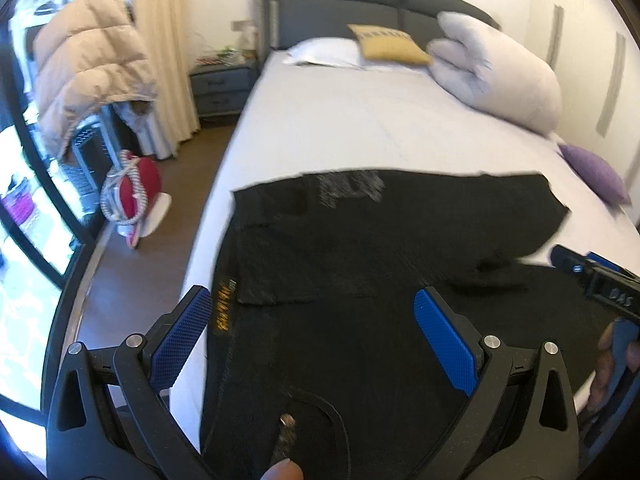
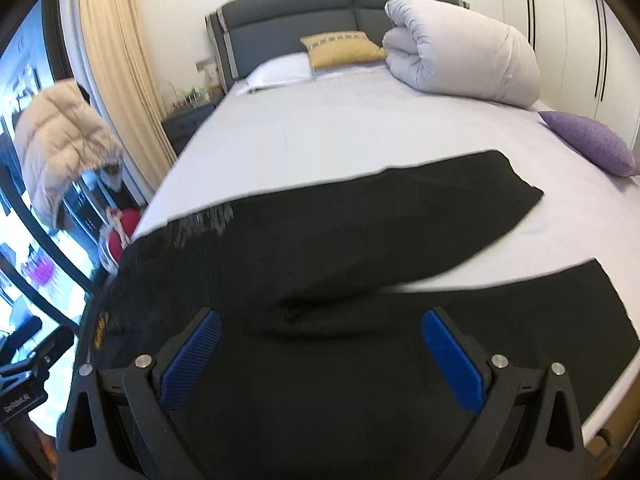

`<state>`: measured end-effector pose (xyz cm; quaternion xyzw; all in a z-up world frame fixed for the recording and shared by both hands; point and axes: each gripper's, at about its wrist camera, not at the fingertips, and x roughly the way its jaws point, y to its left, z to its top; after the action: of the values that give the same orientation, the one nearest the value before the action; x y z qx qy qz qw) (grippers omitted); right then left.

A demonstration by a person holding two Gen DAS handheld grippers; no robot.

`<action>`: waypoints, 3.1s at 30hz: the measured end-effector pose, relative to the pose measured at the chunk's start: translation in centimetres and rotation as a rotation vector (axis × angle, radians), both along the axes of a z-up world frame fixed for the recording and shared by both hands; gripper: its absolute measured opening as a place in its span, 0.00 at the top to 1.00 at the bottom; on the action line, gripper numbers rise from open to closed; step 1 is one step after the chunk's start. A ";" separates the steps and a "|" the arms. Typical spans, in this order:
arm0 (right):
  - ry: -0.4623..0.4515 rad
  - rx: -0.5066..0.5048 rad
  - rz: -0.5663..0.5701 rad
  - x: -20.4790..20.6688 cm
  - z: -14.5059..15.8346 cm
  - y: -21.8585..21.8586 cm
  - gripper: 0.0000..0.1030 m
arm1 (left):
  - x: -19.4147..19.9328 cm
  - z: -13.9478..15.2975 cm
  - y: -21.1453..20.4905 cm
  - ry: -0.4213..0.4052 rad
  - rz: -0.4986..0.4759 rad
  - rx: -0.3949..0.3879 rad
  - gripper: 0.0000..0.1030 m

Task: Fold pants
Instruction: 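Grasp the jeans waistband with the left gripper while the right gripper grasps the waistband too, then lift the jeans by the waistband with both grippers, bringing them together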

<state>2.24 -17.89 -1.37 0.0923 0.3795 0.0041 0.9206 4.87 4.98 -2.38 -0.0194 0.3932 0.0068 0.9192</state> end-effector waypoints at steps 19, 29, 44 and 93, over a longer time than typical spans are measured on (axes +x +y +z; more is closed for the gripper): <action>-0.070 -0.037 0.131 10.3 -0.5 -1.8 0.00 | 19.9 -3.3 3.5 0.089 -0.179 0.109 0.23; 0.055 -0.061 0.337 16.3 -1.9 -1.7 0.36 | 31.3 -8.1 2.6 0.316 -0.584 0.158 0.26; 0.116 -0.065 0.504 19.0 -3.3 0.4 0.49 | 37.1 -12.8 3.4 0.583 -0.741 0.043 0.51; 0.222 -0.291 1.033 23.2 -0.9 12.1 0.93 | 24.5 -5.4 2.3 0.141 -0.645 0.139 0.94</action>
<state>25.46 -5.83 -2.32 -0.2343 0.4671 0.3934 0.7564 29.35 7.28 -7.78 0.1692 0.4401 -0.2562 0.8438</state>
